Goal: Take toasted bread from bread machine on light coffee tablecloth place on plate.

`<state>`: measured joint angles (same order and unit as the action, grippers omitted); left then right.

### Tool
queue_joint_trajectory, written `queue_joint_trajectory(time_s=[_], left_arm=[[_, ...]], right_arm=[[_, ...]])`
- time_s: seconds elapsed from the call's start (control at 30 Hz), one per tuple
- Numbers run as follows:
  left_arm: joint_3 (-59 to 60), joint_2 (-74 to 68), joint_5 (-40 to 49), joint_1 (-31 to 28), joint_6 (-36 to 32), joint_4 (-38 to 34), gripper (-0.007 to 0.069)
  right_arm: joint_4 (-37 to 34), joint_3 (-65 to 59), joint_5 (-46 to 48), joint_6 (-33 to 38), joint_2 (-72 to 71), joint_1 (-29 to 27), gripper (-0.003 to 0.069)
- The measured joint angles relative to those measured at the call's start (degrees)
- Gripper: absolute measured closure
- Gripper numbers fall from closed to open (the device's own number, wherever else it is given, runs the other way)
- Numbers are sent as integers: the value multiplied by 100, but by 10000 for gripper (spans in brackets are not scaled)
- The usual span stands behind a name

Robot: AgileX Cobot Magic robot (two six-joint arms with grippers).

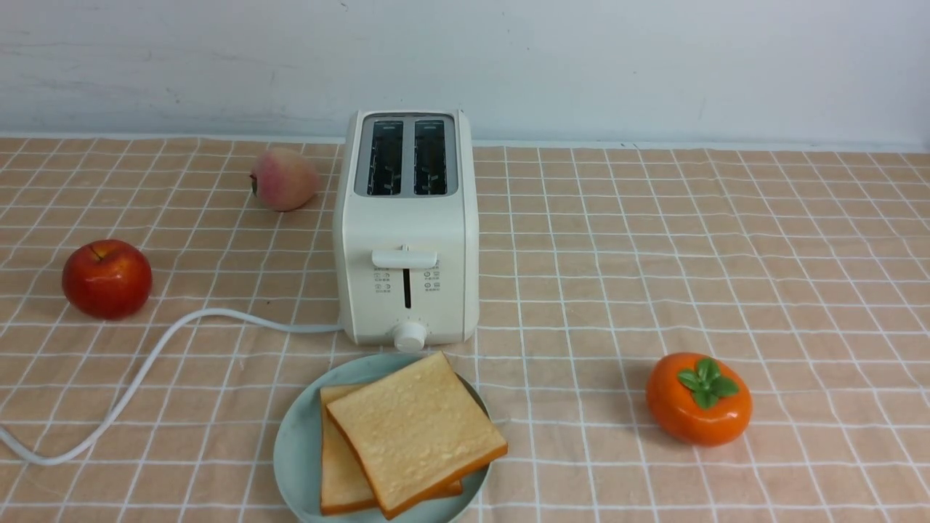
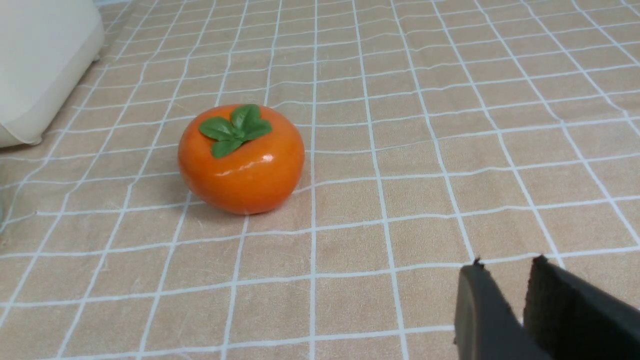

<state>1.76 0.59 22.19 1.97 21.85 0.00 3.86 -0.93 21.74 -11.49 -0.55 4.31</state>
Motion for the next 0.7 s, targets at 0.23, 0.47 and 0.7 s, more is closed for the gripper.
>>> queue_joint_trajectory(time_s=[0.23,0.47,0.7], left_arm=[[0,0,0,0,0,0,543],[0,0,0,0,0,0,535],[0,0,0,0,0,0,533]], right_arm=[[0,0,0,0,0,0,496],[0,0,0,0,0,0,487],[0,0,0,0,0,0,478]])
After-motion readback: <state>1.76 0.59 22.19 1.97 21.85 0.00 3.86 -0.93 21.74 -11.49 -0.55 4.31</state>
